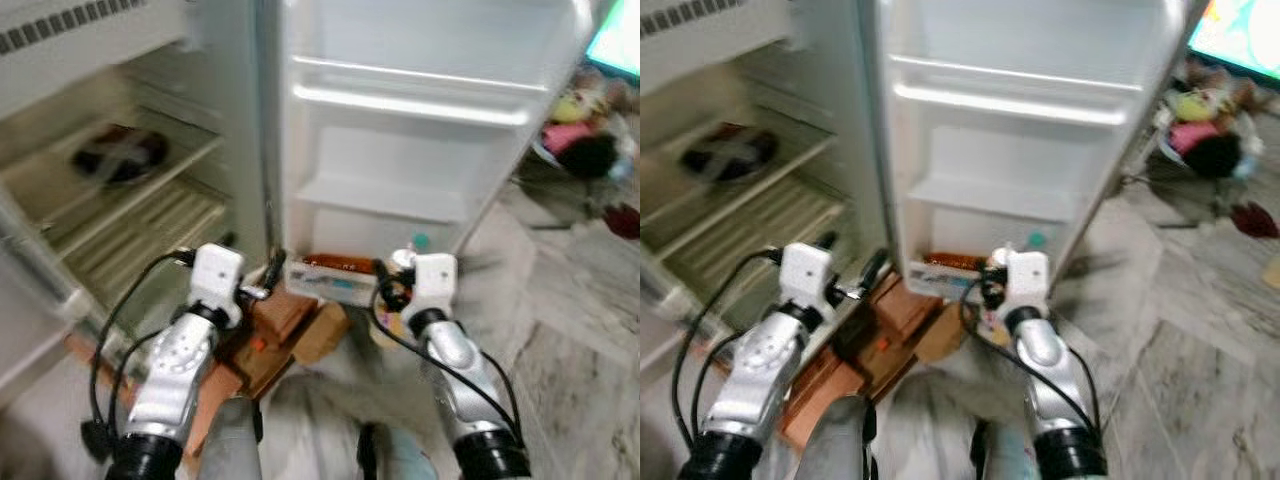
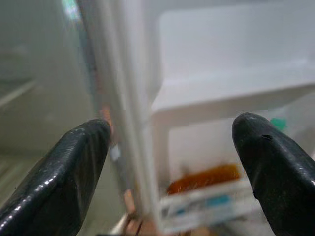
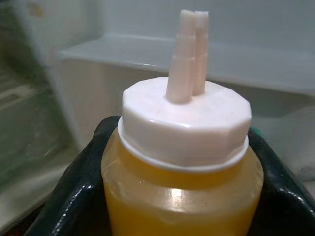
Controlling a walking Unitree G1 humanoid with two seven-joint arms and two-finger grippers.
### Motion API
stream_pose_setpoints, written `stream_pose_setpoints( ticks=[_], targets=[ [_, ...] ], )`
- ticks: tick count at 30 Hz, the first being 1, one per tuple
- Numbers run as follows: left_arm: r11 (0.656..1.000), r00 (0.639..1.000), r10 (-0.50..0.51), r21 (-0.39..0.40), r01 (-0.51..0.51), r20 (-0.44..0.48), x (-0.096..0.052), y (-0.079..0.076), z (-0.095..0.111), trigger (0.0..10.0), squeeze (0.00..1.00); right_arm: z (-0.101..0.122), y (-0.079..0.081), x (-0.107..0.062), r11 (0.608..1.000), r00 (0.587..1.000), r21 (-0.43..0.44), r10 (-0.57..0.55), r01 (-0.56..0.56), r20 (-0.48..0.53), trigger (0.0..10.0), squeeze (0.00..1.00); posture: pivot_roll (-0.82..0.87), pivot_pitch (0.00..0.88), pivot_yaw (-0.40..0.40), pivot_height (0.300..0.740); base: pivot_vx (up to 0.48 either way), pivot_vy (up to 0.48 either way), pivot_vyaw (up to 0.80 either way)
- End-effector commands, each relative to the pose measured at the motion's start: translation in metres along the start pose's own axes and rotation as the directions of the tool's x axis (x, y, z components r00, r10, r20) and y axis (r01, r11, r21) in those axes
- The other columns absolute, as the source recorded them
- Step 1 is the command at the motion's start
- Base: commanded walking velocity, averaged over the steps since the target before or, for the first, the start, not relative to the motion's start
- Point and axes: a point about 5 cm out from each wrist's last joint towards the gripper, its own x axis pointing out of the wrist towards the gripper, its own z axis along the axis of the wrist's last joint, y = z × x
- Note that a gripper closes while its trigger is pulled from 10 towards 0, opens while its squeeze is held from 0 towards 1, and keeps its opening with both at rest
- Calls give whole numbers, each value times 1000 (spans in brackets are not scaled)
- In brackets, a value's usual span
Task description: Restocking fridge
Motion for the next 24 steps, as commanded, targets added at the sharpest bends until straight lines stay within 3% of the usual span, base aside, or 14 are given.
stream_pose_setpoints(
  ticks=[1, 13, 24],
  targets=[
    [999, 999, -33, -13, 33, 8, 3, -11, 1, 10000, 0, -1, -15, -4, 999, 999, -21, -38, 38, -3, 10000, 0, 31, 37, -62, 656, 398, 0, 0],
    [999, 999, -32, -20, 33, 3, 3, -14, 0, 10000, 0, 3, -12, -3, 1000, 1000, -20, -24, 24, 9, 10000, 0, 29, 44, -65, 656, 360, 0, 0],
    [999, 1000, -19, -26, 19, 0, 2, -13, 0, 10000, 0, 1, -11, -4, 1000, 1000, -21, -15, 15, 2, 10000, 0, 28, 45, -66, 656, 0, 0, 0]
  ],
)
